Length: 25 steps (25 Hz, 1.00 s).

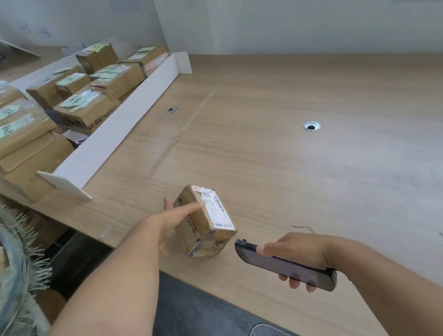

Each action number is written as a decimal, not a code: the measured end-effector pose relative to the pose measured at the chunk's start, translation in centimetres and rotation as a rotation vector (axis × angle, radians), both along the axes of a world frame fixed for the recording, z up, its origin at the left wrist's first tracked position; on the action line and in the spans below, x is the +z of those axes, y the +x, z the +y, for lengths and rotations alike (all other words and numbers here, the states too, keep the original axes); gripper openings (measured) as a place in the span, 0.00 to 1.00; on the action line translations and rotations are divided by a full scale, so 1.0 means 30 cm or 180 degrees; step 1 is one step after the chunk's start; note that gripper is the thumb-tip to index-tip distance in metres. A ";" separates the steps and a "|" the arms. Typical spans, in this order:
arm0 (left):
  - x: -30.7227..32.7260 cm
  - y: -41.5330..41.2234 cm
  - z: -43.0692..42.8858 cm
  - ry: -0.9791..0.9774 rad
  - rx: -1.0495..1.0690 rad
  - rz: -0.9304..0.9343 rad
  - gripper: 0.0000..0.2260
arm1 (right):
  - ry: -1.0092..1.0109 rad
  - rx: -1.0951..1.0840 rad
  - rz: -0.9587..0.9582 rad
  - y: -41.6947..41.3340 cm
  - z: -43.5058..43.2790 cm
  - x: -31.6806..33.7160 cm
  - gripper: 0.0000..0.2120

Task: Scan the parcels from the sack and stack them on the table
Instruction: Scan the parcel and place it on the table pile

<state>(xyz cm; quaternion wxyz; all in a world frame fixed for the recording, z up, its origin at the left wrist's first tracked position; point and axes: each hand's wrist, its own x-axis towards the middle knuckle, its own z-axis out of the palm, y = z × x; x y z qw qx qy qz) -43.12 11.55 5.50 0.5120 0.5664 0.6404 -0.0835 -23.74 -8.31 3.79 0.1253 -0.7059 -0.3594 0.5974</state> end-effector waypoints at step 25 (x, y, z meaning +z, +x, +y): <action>0.021 0.274 0.030 0.0129 -0.0440 0.0951 0.32 | 0.0073 -0.0667 0.0162 0.089 -0.117 -0.005 0.28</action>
